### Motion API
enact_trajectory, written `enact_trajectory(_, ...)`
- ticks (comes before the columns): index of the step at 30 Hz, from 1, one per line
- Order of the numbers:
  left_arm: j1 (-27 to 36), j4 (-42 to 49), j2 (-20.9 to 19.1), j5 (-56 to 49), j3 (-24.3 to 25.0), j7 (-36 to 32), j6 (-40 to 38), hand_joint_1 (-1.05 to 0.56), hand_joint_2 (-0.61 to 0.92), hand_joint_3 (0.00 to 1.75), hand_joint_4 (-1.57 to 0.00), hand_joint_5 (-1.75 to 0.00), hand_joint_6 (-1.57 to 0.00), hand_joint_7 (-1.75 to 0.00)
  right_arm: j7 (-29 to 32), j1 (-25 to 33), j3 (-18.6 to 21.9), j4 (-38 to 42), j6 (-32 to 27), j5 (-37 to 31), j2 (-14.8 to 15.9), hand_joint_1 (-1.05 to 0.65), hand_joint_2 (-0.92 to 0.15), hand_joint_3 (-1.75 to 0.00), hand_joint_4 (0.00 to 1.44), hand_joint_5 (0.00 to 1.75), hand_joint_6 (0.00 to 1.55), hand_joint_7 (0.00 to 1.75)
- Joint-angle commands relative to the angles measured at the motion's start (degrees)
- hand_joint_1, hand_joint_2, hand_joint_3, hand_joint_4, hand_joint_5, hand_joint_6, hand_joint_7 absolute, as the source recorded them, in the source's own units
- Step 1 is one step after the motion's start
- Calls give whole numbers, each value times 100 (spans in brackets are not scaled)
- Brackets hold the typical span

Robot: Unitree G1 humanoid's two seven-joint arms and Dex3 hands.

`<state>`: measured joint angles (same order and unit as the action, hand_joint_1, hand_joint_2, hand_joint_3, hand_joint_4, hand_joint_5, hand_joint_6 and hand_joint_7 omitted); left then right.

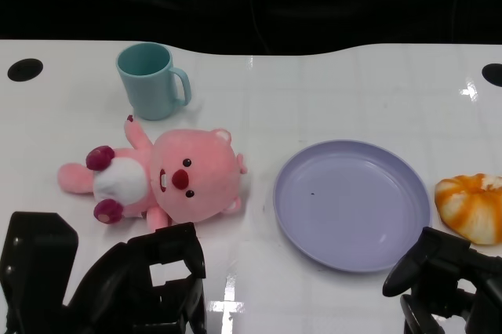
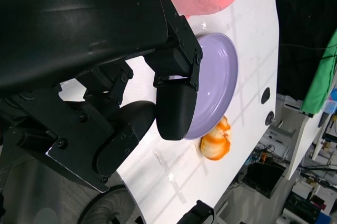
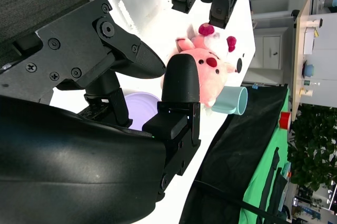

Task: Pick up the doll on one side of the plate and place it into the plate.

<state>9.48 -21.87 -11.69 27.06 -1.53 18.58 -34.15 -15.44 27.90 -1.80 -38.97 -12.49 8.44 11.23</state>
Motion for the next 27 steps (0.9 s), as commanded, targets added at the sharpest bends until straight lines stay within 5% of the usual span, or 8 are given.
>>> enact_trajectory(1,-17,-35,-70,-43,49,14,16,-19,38,142,-90,-175,-76,-170,14,15,76,-29,-20,-1,85,-21,-55,-117,67,175,51,150)
enact_trajectory(27,-15,45,-89,-77,40,53,135,-19,39,141,-90,-175,-76,-169,27,6,60,-66,-84,1,74,-22,-55,-117,67,175,51,149)
